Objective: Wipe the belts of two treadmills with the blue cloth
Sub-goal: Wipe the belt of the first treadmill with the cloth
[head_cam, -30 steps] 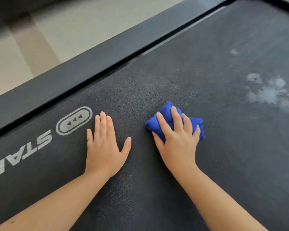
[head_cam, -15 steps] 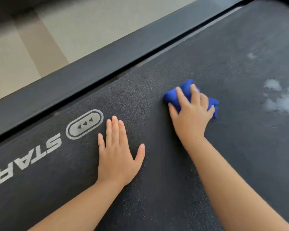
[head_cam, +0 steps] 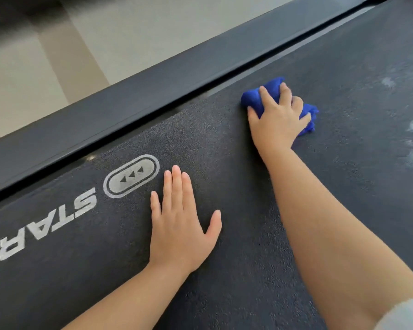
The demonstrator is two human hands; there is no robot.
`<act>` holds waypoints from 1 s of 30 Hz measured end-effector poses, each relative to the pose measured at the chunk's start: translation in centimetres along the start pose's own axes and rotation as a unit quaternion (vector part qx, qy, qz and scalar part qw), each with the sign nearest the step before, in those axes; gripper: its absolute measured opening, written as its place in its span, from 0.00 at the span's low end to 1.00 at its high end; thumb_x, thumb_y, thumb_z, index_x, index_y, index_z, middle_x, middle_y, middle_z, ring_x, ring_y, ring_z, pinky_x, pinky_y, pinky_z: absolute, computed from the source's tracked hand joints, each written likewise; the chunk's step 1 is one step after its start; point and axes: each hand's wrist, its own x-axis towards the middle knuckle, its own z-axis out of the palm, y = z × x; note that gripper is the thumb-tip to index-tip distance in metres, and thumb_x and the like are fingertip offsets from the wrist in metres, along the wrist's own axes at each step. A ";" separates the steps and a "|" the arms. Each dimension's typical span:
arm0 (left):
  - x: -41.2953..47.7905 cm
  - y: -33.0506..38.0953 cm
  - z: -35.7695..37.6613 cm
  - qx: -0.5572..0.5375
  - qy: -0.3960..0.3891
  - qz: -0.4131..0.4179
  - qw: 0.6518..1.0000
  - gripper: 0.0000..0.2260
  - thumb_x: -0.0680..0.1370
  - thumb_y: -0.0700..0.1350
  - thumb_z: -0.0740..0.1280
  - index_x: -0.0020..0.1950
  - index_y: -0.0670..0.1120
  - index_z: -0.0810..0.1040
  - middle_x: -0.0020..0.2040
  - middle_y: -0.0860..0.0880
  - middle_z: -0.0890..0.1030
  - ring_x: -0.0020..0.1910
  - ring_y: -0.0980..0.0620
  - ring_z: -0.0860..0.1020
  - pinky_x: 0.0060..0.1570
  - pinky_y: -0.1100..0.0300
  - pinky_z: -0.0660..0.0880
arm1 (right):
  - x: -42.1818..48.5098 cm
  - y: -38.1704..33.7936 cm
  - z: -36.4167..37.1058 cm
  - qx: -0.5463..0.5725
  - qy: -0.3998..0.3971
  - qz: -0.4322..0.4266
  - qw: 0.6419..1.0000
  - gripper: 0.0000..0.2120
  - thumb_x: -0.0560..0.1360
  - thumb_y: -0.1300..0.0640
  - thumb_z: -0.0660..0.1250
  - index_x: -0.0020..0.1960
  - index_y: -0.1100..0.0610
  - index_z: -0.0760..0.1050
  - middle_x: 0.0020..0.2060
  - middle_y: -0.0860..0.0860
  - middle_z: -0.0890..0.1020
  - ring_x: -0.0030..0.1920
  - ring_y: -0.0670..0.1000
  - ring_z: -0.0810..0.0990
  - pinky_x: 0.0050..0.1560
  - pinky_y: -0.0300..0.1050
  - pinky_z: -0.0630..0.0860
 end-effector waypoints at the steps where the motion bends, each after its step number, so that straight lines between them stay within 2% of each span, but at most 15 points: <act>1: 0.0 0.0 0.0 0.000 0.000 0.000 1.000 0.36 0.74 0.61 0.51 0.73 0.36 0.59 0.75 0.39 0.58 0.74 0.44 0.55 0.68 0.43 0.55 | -0.8 -0.9 0.4 -0.001 -0.004 -0.012 1.000 0.23 0.75 0.45 0.62 0.70 0.44 0.66 0.74 0.51 0.59 0.70 0.58 0.60 0.66 0.62 0.56; 5: 0.1 0.0 -0.1 -0.002 -0.003 -0.002 1.000 0.37 0.73 0.61 0.52 0.72 0.35 0.60 0.74 0.39 0.59 0.74 0.43 0.56 0.67 0.45 0.52 | -6.1 -5.8 2.0 0.035 0.018 -0.160 0.986 0.22 0.64 0.47 0.69 0.57 0.48 0.79 0.63 0.55 0.76 0.57 0.61 0.75 0.54 0.64 0.68; 9: 0.1 0.0 0.0 0.002 -0.003 -0.004 1.000 0.37 0.73 0.61 0.52 0.72 0.35 0.61 0.74 0.39 0.59 0.74 0.43 0.57 0.67 0.46 0.53 | -6.6 -6.9 2.3 0.050 0.001 -0.244 0.968 0.21 0.63 0.45 0.74 0.54 0.49 0.81 0.59 0.55 0.79 0.50 0.61 0.78 0.46 0.64 0.72; 11: 0.1 0.0 0.0 -0.005 0.002 -0.002 1.000 0.37 0.73 0.61 0.52 0.72 0.36 0.61 0.74 0.40 0.58 0.74 0.44 0.56 0.67 0.46 0.52 | -4.5 -6.2 2.3 0.040 0.020 -0.254 0.966 0.20 0.66 0.45 0.70 0.57 0.48 0.79 0.62 0.55 0.77 0.53 0.60 0.77 0.49 0.64 0.70; 12: 0.1 -0.1 0.1 -0.008 0.005 0.000 1.000 0.37 0.73 0.61 0.52 0.73 0.36 0.60 0.75 0.40 0.58 0.74 0.44 0.56 0.67 0.46 0.52 | -3.1 -5.9 2.1 0.026 0.020 -0.238 0.971 0.21 0.69 0.44 0.68 0.61 0.47 0.77 0.65 0.54 0.73 0.57 0.60 0.74 0.54 0.65 0.67; 14: 0.0 0.0 0.0 -0.014 0.008 0.002 1.000 0.37 0.73 0.61 0.52 0.73 0.36 0.60 0.75 0.40 0.58 0.74 0.44 0.55 0.68 0.45 0.52 | -0.5 -5.3 1.9 0.001 -0.018 -0.176 0.984 0.23 0.74 0.43 0.63 0.68 0.44 0.68 0.72 0.50 0.64 0.66 0.58 0.65 0.62 0.63 0.59; 16: 0.0 0.0 -0.1 -0.015 0.008 0.002 1.000 0.37 0.73 0.61 0.52 0.73 0.36 0.60 0.75 0.40 0.58 0.74 0.44 0.55 0.70 0.44 0.54 | 0.8 -4.5 1.5 -0.005 -0.037 -0.158 0.987 0.24 0.76 0.43 0.61 0.71 0.43 0.65 0.74 0.49 0.60 0.69 0.57 0.61 0.65 0.61 0.56; 18: 0.0 0.0 -0.1 -0.014 0.004 -0.001 1.000 0.37 0.73 0.61 0.52 0.72 0.36 0.61 0.75 0.40 0.59 0.74 0.44 0.56 0.68 0.43 0.57 | 0.2 -3.6 1.1 -0.005 -0.049 -0.208 0.977 0.23 0.75 0.43 0.62 0.69 0.44 0.68 0.73 0.51 0.63 0.68 0.58 0.63 0.63 0.62 0.59; 21: 0.1 0.0 -0.1 -0.021 -0.002 -0.003 1.000 0.37 0.72 0.61 0.52 0.72 0.36 0.61 0.74 0.40 0.59 0.74 0.44 0.56 0.67 0.41 0.58 | -3.6 -0.4 0.0 0.021 -0.019 -0.315 0.949 0.22 0.70 0.43 0.62 0.61 0.48 0.77 0.65 0.55 0.74 0.60 0.60 0.74 0.53 0.65 0.68; 27: 0.1 0.0 0.0 -0.022 -0.008 0.003 1.000 0.37 0.72 0.61 0.52 0.71 0.34 0.62 0.73 0.38 0.61 0.73 0.42 0.60 0.65 0.38 0.60 | -15.6 9.6 -4.9 0.058 -0.037 -0.411 0.909 0.20 0.72 0.42 0.62 0.64 0.43 0.70 0.67 0.50 0.72 0.62 0.58 0.73 0.56 0.62 0.70; 30: 0.2 0.1 0.0 -0.018 -0.006 0.002 1.000 0.37 0.72 0.61 0.52 0.71 0.34 0.62 0.74 0.38 0.60 0.73 0.42 0.60 0.65 0.39 0.60 | -15.5 10.4 -5.1 0.064 -0.035 -0.431 0.899 0.21 0.72 0.40 0.61 0.63 0.43 0.70 0.67 0.50 0.72 0.61 0.56 0.73 0.55 0.60 0.70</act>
